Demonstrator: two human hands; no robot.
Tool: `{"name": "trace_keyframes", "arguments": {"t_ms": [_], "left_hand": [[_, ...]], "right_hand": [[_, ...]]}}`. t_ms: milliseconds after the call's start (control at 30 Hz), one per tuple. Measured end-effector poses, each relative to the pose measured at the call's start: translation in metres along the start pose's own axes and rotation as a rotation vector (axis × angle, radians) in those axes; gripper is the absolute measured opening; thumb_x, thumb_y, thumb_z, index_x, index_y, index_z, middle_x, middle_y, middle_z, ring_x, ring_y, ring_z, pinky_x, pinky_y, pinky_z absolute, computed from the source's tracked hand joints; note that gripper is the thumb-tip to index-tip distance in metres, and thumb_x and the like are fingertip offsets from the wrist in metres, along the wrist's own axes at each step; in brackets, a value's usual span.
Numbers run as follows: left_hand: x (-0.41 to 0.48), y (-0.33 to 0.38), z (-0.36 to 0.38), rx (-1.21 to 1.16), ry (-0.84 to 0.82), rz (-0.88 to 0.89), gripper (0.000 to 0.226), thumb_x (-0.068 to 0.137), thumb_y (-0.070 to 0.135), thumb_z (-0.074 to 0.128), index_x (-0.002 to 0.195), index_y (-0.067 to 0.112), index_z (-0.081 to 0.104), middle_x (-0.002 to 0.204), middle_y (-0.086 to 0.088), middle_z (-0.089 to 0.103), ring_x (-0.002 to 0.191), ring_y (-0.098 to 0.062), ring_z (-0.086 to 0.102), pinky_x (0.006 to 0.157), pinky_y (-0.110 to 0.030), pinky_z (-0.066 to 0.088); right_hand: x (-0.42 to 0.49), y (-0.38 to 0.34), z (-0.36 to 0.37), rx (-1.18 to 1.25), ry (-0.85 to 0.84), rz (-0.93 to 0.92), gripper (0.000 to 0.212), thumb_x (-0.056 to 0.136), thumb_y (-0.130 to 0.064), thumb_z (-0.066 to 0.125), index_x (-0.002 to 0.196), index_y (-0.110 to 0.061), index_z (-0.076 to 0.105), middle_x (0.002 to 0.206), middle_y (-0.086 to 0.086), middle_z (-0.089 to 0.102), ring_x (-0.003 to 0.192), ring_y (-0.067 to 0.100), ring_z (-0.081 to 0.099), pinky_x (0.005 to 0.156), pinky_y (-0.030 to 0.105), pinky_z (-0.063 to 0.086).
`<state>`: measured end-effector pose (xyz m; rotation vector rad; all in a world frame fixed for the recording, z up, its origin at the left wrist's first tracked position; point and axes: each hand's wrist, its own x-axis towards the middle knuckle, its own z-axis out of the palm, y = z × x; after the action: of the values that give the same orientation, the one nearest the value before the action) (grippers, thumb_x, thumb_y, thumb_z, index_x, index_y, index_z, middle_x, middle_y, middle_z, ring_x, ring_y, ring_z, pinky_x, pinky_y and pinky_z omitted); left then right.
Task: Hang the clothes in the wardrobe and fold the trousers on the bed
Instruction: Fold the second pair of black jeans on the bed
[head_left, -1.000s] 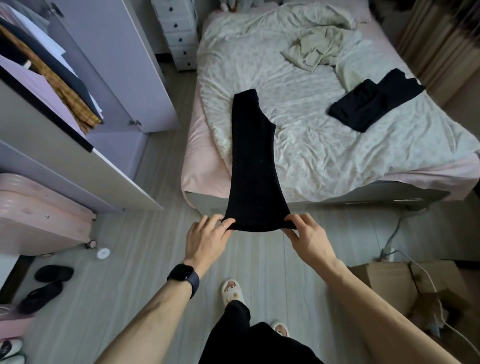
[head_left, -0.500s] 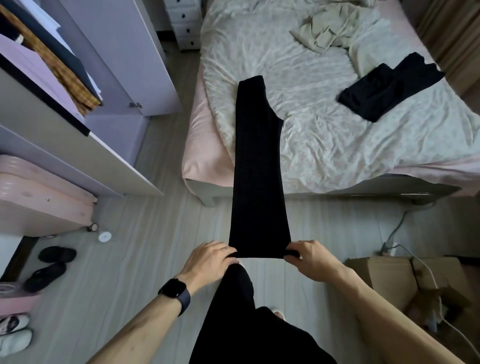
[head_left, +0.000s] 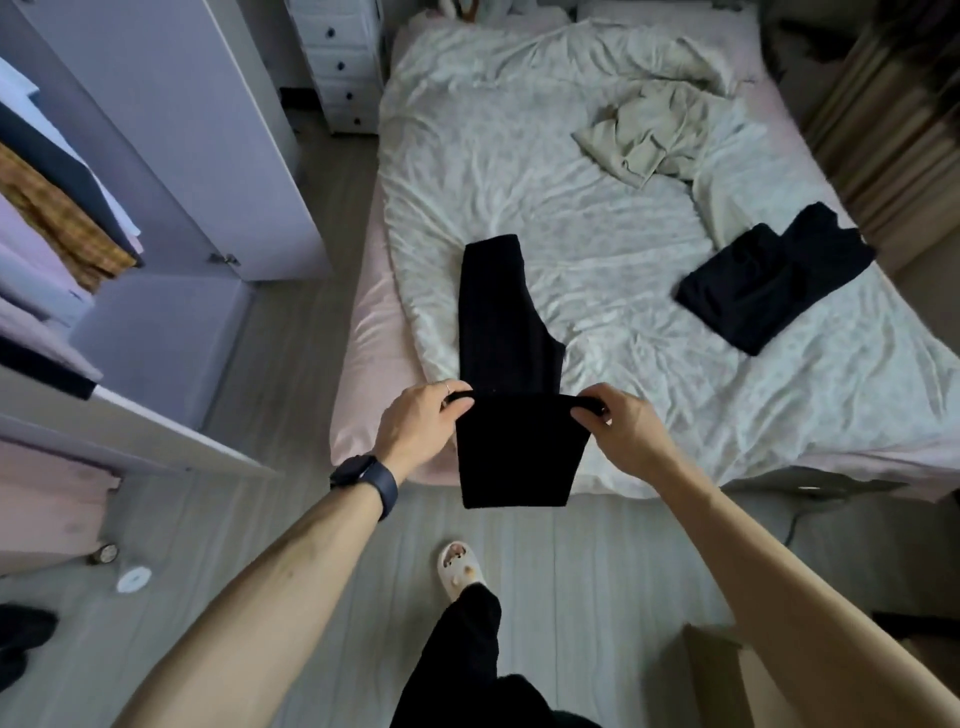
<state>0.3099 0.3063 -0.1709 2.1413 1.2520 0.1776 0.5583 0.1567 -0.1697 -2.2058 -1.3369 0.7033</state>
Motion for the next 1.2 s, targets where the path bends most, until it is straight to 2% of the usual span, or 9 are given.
{"name": "trace_keyframes", "arguments": {"t_ms": [133,233,433,667,733,933,1033,1100,1200], "left_hand": [[0.083,0.0,-0.021,0.024,0.033,-0.003,0.029,0.1,0.042,0.054,0.124,0.034,0.068,0.116,0.006,0.072,0.104,-0.018,0.066,0.074,-0.028,0.044],[0.137,0.002,-0.028,0.003,0.022,-0.034,0.029,0.101,0.041,0.054,0.125,0.032,0.067,0.112,0.006,0.073,0.099,-0.016,0.067,0.07,-0.028,0.046],[0.23,0.007,-0.025,0.068,-0.03,-0.019,0.03,0.104,0.038,0.049,0.129,0.028,0.063,0.116,0.003,0.071,0.101,-0.02,0.066,0.072,-0.033,0.051],[0.336,-0.008,-0.007,-0.284,-0.028,-0.262,0.023,0.095,0.034,0.068,0.114,0.023,0.073,0.104,0.006,0.074,0.098,-0.01,0.068,0.09,-0.025,0.053],[0.38,-0.015,-0.001,-0.33,0.007,-0.326,0.022,0.094,0.034,0.069,0.112,0.023,0.074,0.099,0.009,0.073,0.096,-0.009,0.068,0.088,-0.025,0.053],[0.487,-0.045,0.017,-0.417,0.115,-0.431,0.025,0.093,0.035,0.07,0.112,0.019,0.074,0.093,0.014,0.069,0.093,-0.006,0.065,0.079,-0.016,0.047],[0.53,-0.067,0.035,-0.436,0.109,-0.453,0.029,0.097,0.034,0.065,0.118,0.016,0.071,0.103,0.009,0.07,0.1,-0.011,0.065,0.086,-0.022,0.048],[0.561,-0.087,0.052,-0.433,0.097,-0.456,0.028,0.097,0.032,0.064,0.118,0.015,0.071,0.106,0.005,0.072,0.102,-0.014,0.066,0.09,-0.025,0.05],[0.586,-0.104,0.067,-0.453,0.113,-0.438,0.025,0.096,0.034,0.066,0.114,0.017,0.071,0.097,0.013,0.067,0.094,-0.008,0.063,0.079,-0.014,0.045]], "right_hand": [[0.09,-0.018,-0.017,0.006,-0.028,0.049,0.021,0.097,-0.023,0.064,0.116,-0.018,0.071,0.102,-0.001,0.074,0.092,0.017,0.067,0.078,0.023,0.047],[0.143,-0.02,-0.024,-0.01,-0.04,0.066,0.021,0.098,-0.021,0.062,0.117,-0.016,0.071,0.102,0.001,0.074,0.088,0.015,0.065,0.07,0.009,0.041],[0.238,-0.006,-0.033,-0.033,-0.016,0.147,0.02,0.099,-0.03,0.061,0.109,-0.015,0.071,0.071,-0.011,0.062,0.063,0.0,0.054,0.057,0.005,0.04],[0.35,0.021,-0.019,0.024,-0.082,0.138,0.022,0.1,-0.023,0.06,0.118,-0.016,0.07,0.099,0.001,0.073,0.092,0.021,0.067,0.071,0.017,0.047],[0.398,0.031,-0.011,0.059,-0.088,0.137,0.023,0.1,-0.021,0.059,0.12,-0.017,0.069,0.097,-0.002,0.072,0.089,0.017,0.066,0.069,0.01,0.044],[0.514,0.042,0.02,0.203,-0.04,0.225,0.028,0.1,-0.029,0.058,0.126,-0.02,0.064,0.096,-0.008,0.07,0.077,0.006,0.063,0.063,0.013,0.044],[0.558,0.053,0.044,0.243,0.018,0.255,0.022,0.098,-0.033,0.06,0.117,-0.023,0.067,0.084,-0.019,0.063,0.073,-0.008,0.057,0.056,0.008,0.039],[0.586,0.066,0.069,0.271,0.043,0.308,0.02,0.098,-0.033,0.06,0.115,-0.024,0.067,0.089,-0.016,0.066,0.075,-0.008,0.057,0.052,0.005,0.04],[0.606,0.076,0.089,0.345,0.081,0.364,0.019,0.099,-0.029,0.06,0.115,-0.024,0.068,0.093,-0.013,0.069,0.07,-0.009,0.061,0.051,0.001,0.04]]}}
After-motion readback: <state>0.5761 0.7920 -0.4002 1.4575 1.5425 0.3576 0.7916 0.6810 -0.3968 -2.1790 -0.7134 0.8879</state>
